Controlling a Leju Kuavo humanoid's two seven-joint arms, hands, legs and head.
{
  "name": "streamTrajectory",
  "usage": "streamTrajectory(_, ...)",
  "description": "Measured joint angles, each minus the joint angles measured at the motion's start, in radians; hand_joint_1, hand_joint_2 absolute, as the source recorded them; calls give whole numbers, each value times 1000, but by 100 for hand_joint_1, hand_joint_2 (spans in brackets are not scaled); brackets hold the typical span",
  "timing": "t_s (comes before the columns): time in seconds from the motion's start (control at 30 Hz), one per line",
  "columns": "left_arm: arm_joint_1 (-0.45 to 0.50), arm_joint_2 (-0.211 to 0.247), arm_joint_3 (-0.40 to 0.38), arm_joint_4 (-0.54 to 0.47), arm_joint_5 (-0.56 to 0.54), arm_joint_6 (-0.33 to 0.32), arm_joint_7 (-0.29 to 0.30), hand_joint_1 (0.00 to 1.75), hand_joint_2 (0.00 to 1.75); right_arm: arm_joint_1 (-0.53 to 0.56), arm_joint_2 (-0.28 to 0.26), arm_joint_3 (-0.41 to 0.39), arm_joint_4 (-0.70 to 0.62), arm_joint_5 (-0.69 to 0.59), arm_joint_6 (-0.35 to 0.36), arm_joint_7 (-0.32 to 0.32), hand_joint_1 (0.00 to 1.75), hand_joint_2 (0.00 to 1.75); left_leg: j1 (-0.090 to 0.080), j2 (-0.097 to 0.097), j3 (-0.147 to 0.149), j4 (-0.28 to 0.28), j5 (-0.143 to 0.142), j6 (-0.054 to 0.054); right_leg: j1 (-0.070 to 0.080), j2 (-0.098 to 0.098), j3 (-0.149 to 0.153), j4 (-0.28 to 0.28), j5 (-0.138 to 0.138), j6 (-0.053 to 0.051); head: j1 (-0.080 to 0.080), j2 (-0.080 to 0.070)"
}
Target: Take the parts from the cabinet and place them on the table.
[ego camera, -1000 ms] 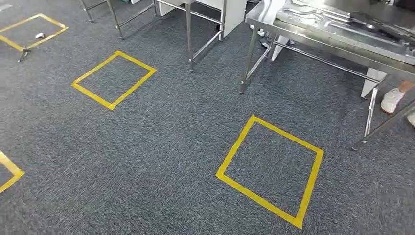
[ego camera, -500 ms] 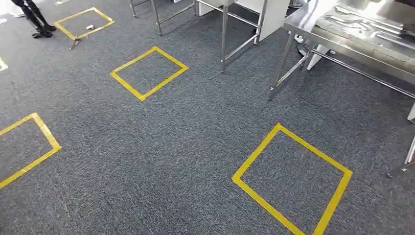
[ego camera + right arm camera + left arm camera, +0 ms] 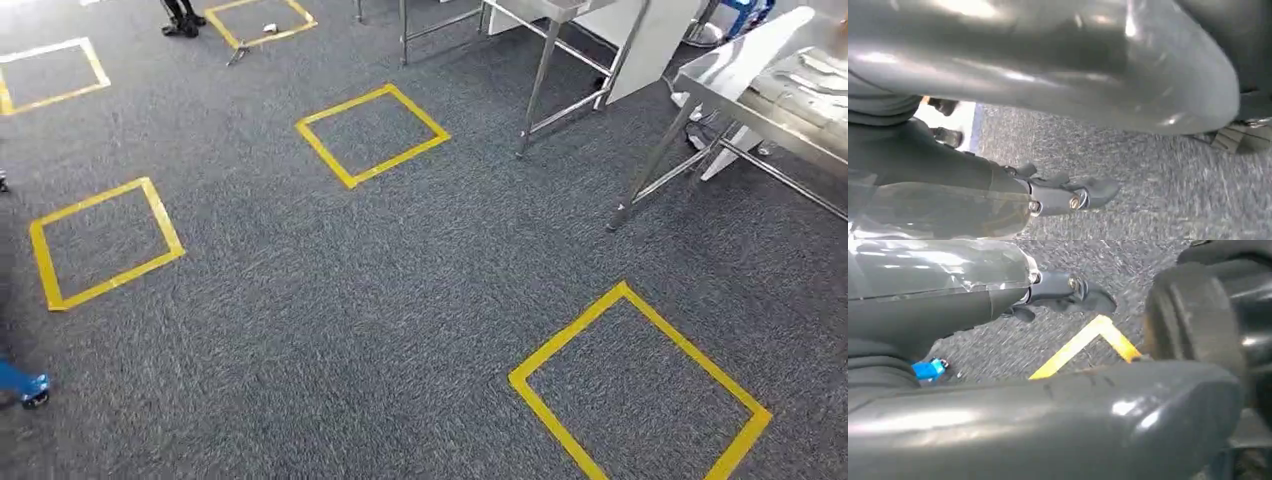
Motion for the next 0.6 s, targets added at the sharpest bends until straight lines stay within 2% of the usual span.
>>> streamTrajectory(0.03,-3,0,-3,0,0,0,0,0,0,2,0,-1,0,0,0,0,0,0,-3,-15,-3,0,2,2,0,4,-34,68,-21,-1,0,0)
streamTrajectory(0.07,-3,0,-5,0,0,0,0,0,0,4,0,-2,0,0,0,1,0,0,-5,-29,-4,1,3,3,0,5,-49,95,-17,-3,0,0)
streamTrajectory(0.1,-1,0,-5,0,0,0,0,0,0,5,0,-3,0,0,0,1,0,0,-6,-44,-4,1,4,2,1,8,-42,73,11,-8,0,0)
streamTrajectory(0.13,-2,0,-6,0,0,0,0,0,0,5,0,-5,0,0,0,1,0,0,-7,-58,-4,2,5,2,2,13,-16,15,53,-14,0,0)
streamTrajectory(0.17,-2,0,-8,0,-2,0,0,0,0,5,-1,-5,0,0,0,1,0,0,-8,-73,-3,2,6,0,4,28,25,-76,104,-22,0,0)
streamTrajectory(0.2,-3,-3,-11,0,-5,0,0,0,0,5,-4,-6,0,-1,0,1,0,0,-6,-87,-3,2,8,-2,7,70,69,-171,149,-31,0,0)
streamTrajectory(0.23,-5,-10,-14,-1,-6,0,0,0,0,5,-9,-6,0,-1,0,1,0,0,-8,-96,-7,4,10,-8,7,125,80,-205,142,-35,0,0)
streamTrajectory(0.27,-8,-10,-15,-1,-7,0,0,0,0,5,-9,-6,0,-1,0,1,0,0,-6,-111,-12,4,14,-14,12,108,79,-209,149,-36,0,0)
streamTrajectory(0.3,-9,-10,-16,-1,-7,0,0,0,0,5,-10,-6,0,-1,0,1,0,0,-3,-119,-17,3,17,-20,15,94,78,-209,149,-36,0,0)
streamTrajectory(0.37,-5,-10,-18,-1,-7,0,0,0,0,1,-10,-6,0,-1,0,1,0,0,-3,-146,-24,-7,26,-35,15,70,82,-220,157,-45,0,0)
streamTrajectory(0.4,-2,-9,-19,-1,-7,1,-3,0,0,2,-10,-6,0,0,1,1,0,0,-4,-111,-24,10,17,-30,5,49,88,-236,167,-49,0,0)
streamTrajectory(0.43,-2,-9,-20,-1,-9,2,-3,0,0,4,-10,-6,0,0,2,2,0,0,-6,-59,-40,39,-11,-32,7,40,90,-244,169,-56,0,0)
streamTrajectory(0.47,-5,-9,-20,-1,-11,3,-3,0,0,5,-10,-6,0,0,3,2,0,0,-4,-34,-71,101,-52,-36,8,25,88,-244,170,-60,-1,0)
streamTrajectory(0.5,-7,-9,-20,-1,-11,4,-3,0,0,8,-10,-7,0,0,3,1,0,0,-1,-21,-107,182,-93,-40,11,8,87,-244,169,-61,-1,0)
streamTrajectory(0.53,-7,-9,-20,-1,-11,7,-3,0,0,10,-10,-7,0,0,3,-1,0,0,0,-16,-140,261,-125,-46,13,-11,86,-244,168,-62,-1,0)
streamTrajectory(0.57,-4,-9,-21,-1,-11,8,-3,0,0,10,-10,-7,0,0,3,-3,0,0,2,-15,-153,298,-132,-51,13,-26,85,-243,168,-62,-1,0)
streamTrajectory(0.6,0,-9,-21,-1,-11,8,-3,0,0,10,-10,-7,0,-1,3,-3,0,0,4,-12,-143,287,-116,-54,13,-41,85,-242,166,-61,-1,0)
